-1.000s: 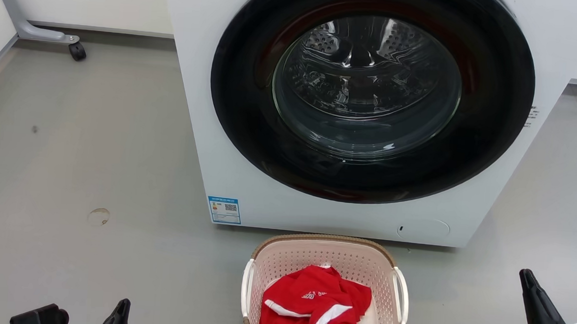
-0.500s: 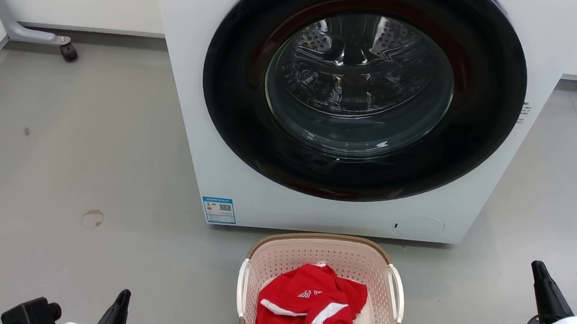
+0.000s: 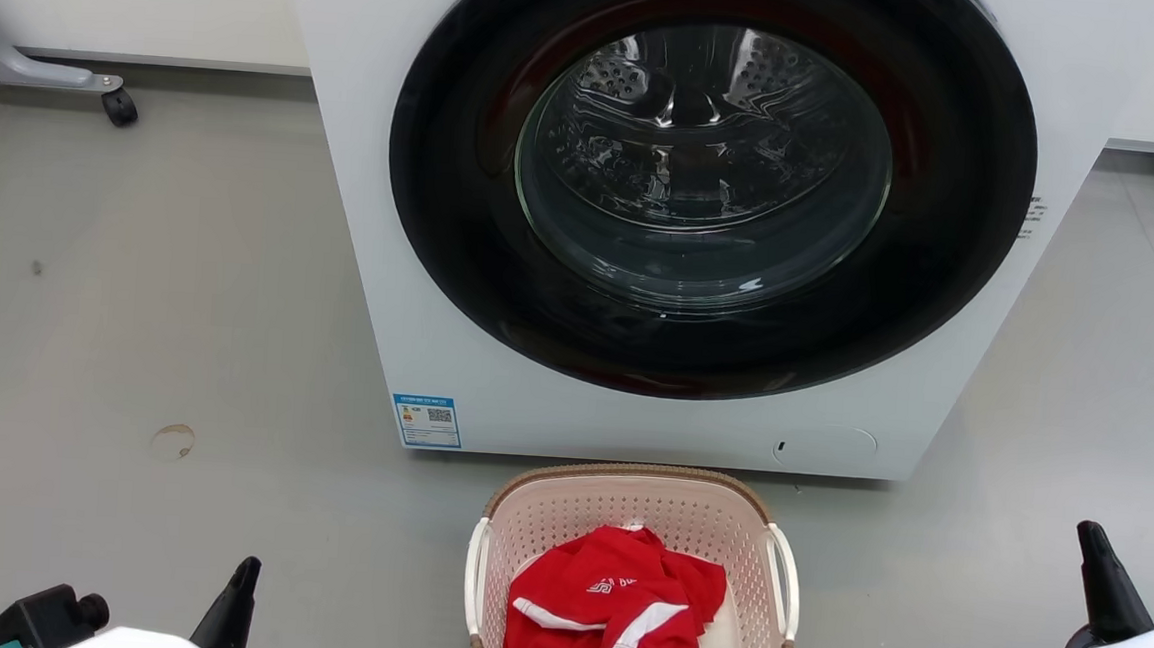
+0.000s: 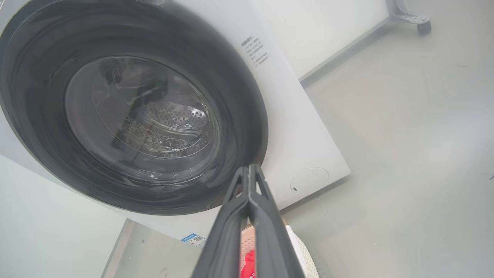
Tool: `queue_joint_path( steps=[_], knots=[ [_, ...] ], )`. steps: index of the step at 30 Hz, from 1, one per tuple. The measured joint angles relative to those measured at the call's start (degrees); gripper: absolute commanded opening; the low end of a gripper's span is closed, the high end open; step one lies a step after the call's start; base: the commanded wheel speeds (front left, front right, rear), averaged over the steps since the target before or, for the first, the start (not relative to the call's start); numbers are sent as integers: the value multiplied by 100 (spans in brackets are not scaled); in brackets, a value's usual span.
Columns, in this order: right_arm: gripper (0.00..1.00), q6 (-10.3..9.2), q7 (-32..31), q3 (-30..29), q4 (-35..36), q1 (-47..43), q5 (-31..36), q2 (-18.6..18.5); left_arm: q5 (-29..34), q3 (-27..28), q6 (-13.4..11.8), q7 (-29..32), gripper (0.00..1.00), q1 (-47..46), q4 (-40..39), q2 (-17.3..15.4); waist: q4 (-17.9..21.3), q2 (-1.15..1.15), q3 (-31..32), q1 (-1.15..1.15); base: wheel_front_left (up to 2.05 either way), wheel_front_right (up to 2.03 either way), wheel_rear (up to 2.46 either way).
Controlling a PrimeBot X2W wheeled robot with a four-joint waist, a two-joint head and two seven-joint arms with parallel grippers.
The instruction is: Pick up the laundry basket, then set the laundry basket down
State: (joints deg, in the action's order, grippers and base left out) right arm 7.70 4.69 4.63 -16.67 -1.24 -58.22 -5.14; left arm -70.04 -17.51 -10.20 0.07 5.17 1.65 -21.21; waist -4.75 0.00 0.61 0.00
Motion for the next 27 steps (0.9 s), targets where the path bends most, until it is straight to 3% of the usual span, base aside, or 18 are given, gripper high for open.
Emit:
queue_joint_path(
  steps=[27],
  knots=[
    [0, -5, -377, -419, 31, 159, -1291, 112, -900, 742, 652, 178, 0, -306, 515, 626, 181, 0, -30, 0, 0, 0, 0]
  ],
)
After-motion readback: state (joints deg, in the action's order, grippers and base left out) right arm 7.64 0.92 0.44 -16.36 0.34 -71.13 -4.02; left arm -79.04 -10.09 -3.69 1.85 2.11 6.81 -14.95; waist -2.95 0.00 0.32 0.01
